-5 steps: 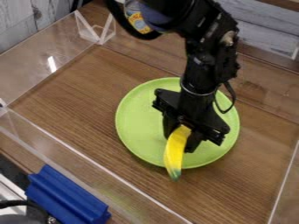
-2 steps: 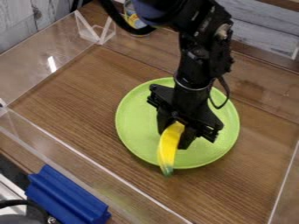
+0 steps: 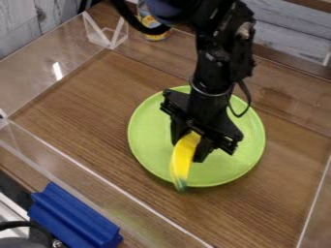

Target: Put the banana in the green plate

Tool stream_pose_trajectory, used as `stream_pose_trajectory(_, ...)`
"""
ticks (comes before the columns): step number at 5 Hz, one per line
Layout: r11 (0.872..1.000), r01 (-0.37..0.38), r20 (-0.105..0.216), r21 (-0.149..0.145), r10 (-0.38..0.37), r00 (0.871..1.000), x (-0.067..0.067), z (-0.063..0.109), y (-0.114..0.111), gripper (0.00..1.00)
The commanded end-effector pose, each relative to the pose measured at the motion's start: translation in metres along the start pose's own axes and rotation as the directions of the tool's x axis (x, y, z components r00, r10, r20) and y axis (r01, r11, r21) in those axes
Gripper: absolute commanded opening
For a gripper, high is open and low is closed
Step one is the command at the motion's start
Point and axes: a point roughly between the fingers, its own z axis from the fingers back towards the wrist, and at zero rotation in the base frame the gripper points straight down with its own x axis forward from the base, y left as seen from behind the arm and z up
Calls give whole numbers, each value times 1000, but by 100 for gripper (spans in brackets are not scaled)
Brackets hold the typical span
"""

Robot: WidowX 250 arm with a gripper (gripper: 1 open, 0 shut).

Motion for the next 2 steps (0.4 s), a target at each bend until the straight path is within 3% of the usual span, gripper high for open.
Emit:
stream_pose_trajectory(1, 1000, -6, 74, 0, 5, 997, 13, 20, 7, 0)
stream_pose_trajectory(2, 1000, 3, 71, 7, -3, 997, 14, 22, 10, 0)
